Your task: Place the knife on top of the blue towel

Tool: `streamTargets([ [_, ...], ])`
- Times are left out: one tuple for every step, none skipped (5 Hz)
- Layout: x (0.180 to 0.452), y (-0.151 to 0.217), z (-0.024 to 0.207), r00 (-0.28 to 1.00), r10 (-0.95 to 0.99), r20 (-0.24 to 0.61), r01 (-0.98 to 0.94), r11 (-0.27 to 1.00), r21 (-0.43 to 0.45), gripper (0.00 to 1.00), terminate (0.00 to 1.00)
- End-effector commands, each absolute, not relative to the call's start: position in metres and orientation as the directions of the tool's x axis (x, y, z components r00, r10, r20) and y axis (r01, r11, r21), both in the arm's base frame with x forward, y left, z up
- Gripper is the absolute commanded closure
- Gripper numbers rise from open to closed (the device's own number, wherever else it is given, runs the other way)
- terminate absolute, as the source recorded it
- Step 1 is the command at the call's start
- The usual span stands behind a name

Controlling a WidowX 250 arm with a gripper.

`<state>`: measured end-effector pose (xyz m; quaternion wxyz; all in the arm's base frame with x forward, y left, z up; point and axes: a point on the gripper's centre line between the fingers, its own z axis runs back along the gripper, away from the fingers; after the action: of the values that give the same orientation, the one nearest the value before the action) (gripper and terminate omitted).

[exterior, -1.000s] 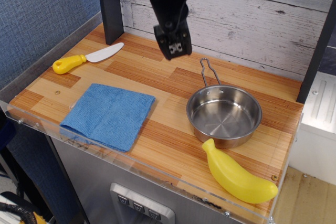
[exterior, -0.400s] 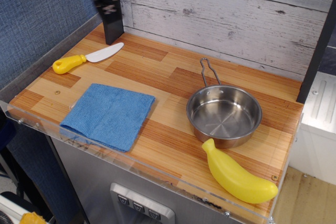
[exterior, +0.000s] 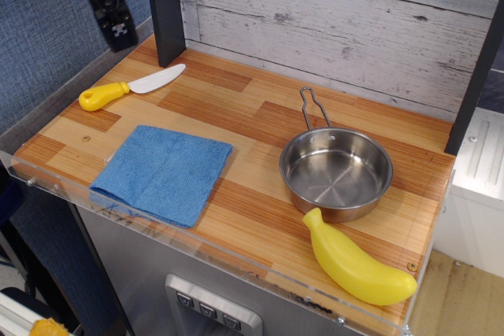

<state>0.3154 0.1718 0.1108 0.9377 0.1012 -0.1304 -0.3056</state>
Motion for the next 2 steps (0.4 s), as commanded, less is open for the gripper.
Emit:
streamTargets([
  [0.309, 0.205, 0.099, 0.859, -0.485, 0.164, 0.432, 0.859, 0.276, 0.00, 0.00],
  [0.307, 0.216, 0.088, 0.941, -0.315, 0.125, 0.279, 0.930, 0.239, 0.00, 0.00],
])
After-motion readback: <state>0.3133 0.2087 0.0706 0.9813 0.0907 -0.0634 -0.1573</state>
